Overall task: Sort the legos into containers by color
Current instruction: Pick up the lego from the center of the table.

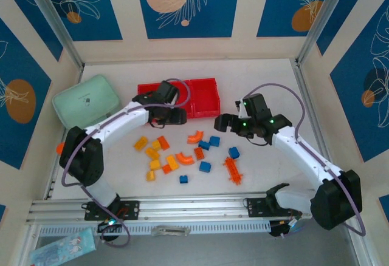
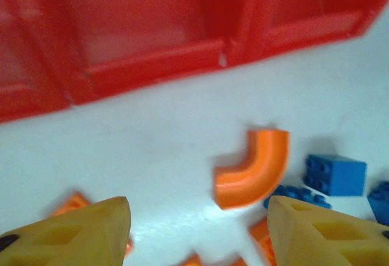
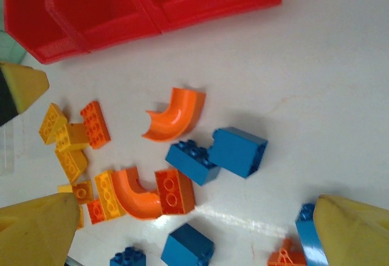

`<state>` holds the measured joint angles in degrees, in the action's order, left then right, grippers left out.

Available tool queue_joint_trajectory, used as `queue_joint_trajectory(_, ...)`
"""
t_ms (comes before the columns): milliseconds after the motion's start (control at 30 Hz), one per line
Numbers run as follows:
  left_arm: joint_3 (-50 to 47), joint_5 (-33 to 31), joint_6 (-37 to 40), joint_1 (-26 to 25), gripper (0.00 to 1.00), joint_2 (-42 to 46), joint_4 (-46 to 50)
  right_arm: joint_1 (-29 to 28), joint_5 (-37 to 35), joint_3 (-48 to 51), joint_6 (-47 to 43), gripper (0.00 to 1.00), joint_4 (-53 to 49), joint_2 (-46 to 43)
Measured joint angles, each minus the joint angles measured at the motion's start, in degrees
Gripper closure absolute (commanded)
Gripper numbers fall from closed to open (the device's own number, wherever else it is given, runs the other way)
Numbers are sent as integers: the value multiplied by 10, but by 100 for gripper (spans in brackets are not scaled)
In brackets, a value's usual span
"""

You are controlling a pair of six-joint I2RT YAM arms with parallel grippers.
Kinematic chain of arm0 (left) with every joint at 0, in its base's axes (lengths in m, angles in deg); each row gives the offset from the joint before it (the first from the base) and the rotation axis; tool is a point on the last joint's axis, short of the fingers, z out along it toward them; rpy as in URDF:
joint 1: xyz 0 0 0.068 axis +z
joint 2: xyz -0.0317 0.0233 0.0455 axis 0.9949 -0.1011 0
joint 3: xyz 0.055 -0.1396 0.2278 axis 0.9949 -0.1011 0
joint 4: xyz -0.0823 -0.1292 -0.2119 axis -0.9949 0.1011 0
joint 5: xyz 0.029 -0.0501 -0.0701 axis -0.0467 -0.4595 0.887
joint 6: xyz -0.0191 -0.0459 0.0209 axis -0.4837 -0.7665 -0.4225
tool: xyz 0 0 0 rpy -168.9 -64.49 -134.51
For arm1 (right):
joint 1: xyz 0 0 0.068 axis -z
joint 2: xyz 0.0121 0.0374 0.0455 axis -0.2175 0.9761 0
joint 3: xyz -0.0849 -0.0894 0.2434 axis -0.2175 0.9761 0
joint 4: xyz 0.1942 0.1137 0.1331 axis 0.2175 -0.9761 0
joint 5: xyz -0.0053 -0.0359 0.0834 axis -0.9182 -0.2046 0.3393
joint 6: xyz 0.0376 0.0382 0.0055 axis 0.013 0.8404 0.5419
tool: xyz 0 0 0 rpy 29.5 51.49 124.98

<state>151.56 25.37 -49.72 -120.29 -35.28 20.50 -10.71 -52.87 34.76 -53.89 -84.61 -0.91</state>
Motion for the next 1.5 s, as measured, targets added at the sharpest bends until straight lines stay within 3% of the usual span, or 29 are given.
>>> queue_joint_trajectory(333,27,1,-49,-92,34,-47,-17,62,22,69,5,1,-43,-61)
queue_joint_trajectory(733,172,3,-49,-149,31,-204,-9,164,65,102,3,1,-55,-76)
queue_joint_trajectory(1067,268,-8,-35,-179,31,-302,44,196,88,108,0,1,-52,-76)
queue_joint_trajectory(1267,271,-16,-33,-187,36,-327,69,205,95,113,-1,1,-52,-76)
queue_joint_trajectory(1500,277,-17,-29,-189,50,-332,76,207,104,113,0,1,-43,-76)
